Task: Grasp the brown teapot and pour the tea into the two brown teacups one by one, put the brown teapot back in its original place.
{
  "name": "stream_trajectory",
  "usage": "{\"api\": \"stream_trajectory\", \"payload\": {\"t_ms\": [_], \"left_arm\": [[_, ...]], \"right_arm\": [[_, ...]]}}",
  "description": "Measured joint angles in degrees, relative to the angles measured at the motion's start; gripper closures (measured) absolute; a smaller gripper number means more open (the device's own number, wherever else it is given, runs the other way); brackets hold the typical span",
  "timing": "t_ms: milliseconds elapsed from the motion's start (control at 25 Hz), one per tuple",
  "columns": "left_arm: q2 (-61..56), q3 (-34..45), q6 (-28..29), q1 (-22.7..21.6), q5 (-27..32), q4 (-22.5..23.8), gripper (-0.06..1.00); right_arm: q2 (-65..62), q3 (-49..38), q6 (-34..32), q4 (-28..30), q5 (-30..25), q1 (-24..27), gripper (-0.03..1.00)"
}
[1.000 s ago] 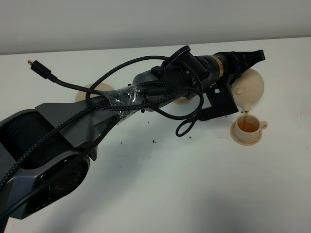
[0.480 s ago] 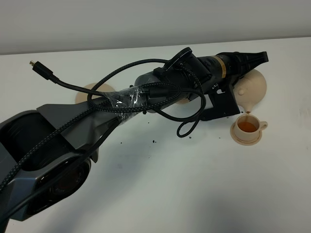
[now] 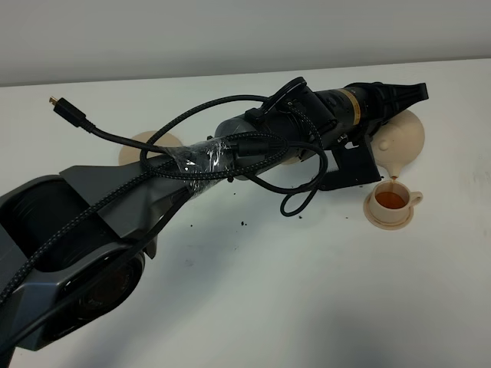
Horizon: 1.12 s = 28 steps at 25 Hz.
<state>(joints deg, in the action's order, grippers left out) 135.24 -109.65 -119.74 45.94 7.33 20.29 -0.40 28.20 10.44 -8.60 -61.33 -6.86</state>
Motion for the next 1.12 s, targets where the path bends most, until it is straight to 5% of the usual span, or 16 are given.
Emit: {"api": "stream_trajectory", "payload": {"t_ms": [1120], "left_arm": [[0.0, 0.0, 0.0, 0.0, -0.4, 1.7, 0.80]], "right_arm": [[0.0, 0.0, 0.0, 0.0, 0.0, 0.0, 0.72]]}}
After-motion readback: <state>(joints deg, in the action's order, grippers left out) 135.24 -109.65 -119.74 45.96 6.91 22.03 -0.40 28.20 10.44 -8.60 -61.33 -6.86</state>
